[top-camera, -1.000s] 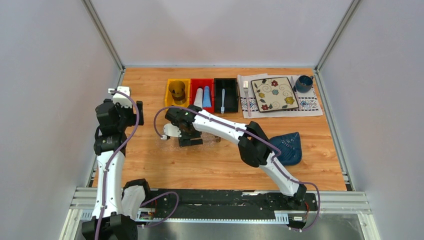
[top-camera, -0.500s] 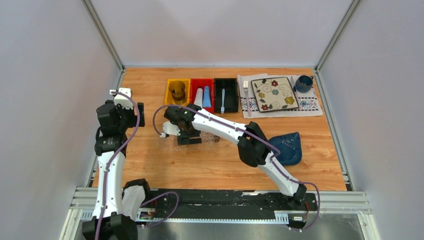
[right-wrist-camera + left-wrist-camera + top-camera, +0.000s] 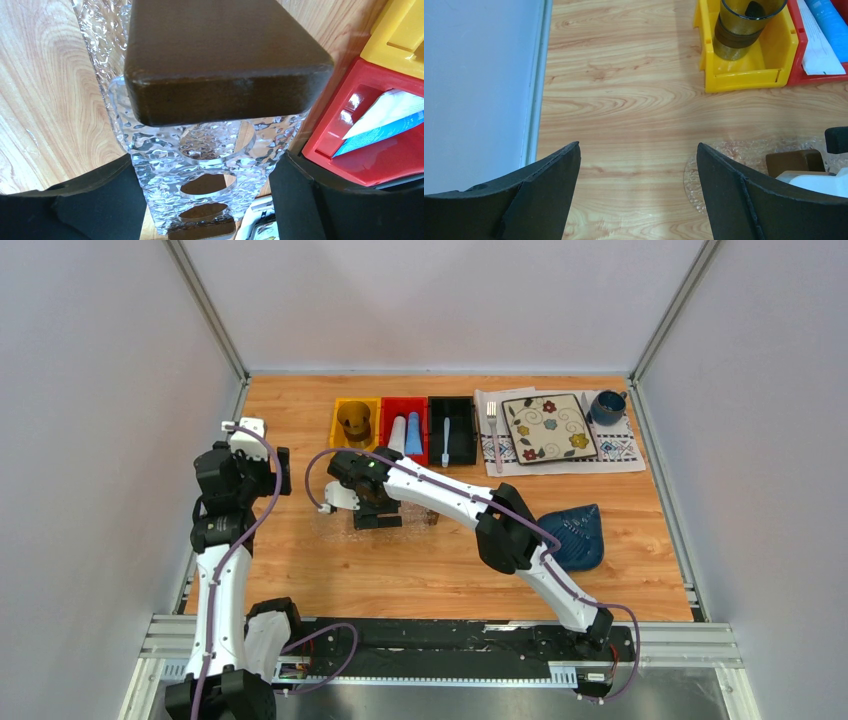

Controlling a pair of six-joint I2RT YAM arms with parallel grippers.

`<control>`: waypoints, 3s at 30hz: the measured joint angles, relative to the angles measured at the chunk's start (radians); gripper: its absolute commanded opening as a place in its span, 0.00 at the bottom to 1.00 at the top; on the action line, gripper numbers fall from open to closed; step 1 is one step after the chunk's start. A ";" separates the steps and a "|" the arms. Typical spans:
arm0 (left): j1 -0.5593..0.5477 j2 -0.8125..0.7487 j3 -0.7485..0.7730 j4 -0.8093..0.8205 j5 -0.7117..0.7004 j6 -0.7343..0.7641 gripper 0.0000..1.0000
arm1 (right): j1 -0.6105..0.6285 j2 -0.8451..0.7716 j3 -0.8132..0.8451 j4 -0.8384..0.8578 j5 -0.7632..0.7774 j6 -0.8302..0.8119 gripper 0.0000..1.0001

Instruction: Prepare toiletry sets of a toothbrush and toothpaste on the tray

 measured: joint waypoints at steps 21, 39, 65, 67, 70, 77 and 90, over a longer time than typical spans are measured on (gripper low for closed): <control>0.001 -0.021 -0.012 0.019 0.010 0.004 0.93 | 0.002 0.013 0.009 0.050 -0.002 0.029 0.95; 0.001 -0.029 -0.014 0.019 0.102 0.004 0.93 | -0.048 -0.323 -0.182 0.084 -0.127 0.192 0.99; 0.001 -0.002 -0.050 0.018 0.204 0.039 0.92 | -0.295 -0.520 -0.720 0.318 -0.091 0.237 0.56; 0.001 -0.003 -0.053 0.018 0.204 0.043 0.92 | -0.297 -0.512 -0.720 0.325 -0.110 0.236 0.55; 0.001 -0.003 -0.059 0.018 0.204 0.048 0.92 | -0.297 -0.500 -0.721 0.338 -0.132 0.237 0.55; 0.001 -0.005 -0.060 0.018 0.204 0.052 0.92 | -0.297 -0.490 -0.721 0.355 -0.186 0.246 0.55; 0.001 -0.008 -0.077 0.019 0.204 0.053 0.92 | -0.281 -0.490 -0.721 0.357 -0.227 0.277 0.56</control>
